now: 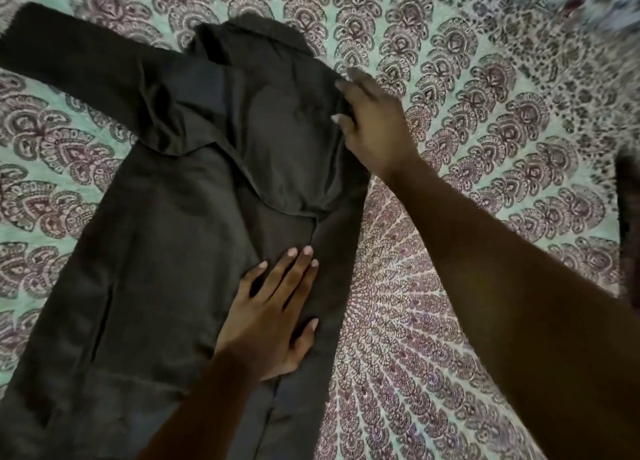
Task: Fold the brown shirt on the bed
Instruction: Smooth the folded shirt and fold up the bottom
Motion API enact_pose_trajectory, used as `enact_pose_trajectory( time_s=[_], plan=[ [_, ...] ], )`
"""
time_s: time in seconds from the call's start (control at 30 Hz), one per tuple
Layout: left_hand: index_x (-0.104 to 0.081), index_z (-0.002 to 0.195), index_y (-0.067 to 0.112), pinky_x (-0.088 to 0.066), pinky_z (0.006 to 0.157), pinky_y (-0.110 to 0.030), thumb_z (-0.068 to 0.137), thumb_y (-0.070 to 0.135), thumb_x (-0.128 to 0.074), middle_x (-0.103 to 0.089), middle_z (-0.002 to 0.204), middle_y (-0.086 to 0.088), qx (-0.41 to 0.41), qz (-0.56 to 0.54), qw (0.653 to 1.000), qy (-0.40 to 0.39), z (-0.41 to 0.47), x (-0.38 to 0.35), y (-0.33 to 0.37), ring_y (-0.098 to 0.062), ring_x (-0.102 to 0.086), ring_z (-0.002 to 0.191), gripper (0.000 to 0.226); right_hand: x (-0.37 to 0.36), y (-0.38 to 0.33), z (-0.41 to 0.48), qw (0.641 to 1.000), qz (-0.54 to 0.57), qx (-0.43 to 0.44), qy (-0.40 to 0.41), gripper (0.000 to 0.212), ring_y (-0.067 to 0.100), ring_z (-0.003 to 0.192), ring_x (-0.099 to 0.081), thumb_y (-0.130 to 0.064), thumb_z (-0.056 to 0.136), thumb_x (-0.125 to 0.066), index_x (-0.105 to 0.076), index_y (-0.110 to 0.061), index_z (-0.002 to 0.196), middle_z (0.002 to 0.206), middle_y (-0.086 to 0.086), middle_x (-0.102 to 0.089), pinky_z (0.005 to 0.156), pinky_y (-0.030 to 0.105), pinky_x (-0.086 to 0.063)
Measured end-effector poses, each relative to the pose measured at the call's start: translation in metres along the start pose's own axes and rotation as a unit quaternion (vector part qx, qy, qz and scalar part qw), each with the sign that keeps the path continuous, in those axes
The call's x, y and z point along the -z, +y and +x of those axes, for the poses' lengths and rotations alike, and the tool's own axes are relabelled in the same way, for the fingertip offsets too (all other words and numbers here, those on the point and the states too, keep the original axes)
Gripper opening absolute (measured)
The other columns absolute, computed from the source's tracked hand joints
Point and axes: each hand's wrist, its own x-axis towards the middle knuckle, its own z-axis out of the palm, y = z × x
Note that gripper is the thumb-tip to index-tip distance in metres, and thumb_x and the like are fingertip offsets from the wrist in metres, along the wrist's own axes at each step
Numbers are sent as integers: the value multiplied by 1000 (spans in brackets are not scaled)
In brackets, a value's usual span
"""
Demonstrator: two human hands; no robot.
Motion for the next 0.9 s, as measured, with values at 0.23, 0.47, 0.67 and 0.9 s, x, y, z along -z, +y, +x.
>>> enact_pose_trajectory(
  time_s=[0.23,0.47,0.67,0.9],
  plan=[
    [-34,161,16,-34,118,-51,86,56,-57,-22,172,-2,4,-7,1000,-6,2,0,1,-20,-28,157,88,10,-2,72,966,-63,-7,-250,58,21,114,-57,-22,70,-92,-62,-19,120,101,-1,-63,114,55,-27],
    [-34,161,17,-33,118,-50,86,57,-56,-21,173,-2,6,-6,1000,-22,3,-1,0,-20,-27,157,89,-13,-11,60,991,18,110,-80,24,22,121,-51,-17,80,-81,-78,-30,99,113,-9,-63,96,55,-33],
    [-32,162,17,-34,118,-50,86,57,-57,-20,173,-2,6,-12,999,-29,3,1,0,-21,-25,158,89,-25,-10,-17,986,38,17,159,33,28,126,-46,-26,94,-63,-67,-17,126,136,10,-57,99,47,-39],
    [-31,162,16,-35,117,-51,88,57,-55,-20,173,-3,2,-12,999,-37,3,2,-1,-22,-25,158,88,-71,-21,-118,999,-19,-32,-32,75,26,158,-18,-61,104,-35,-27,-15,162,172,6,-18,117,54,-28]
  ],
)
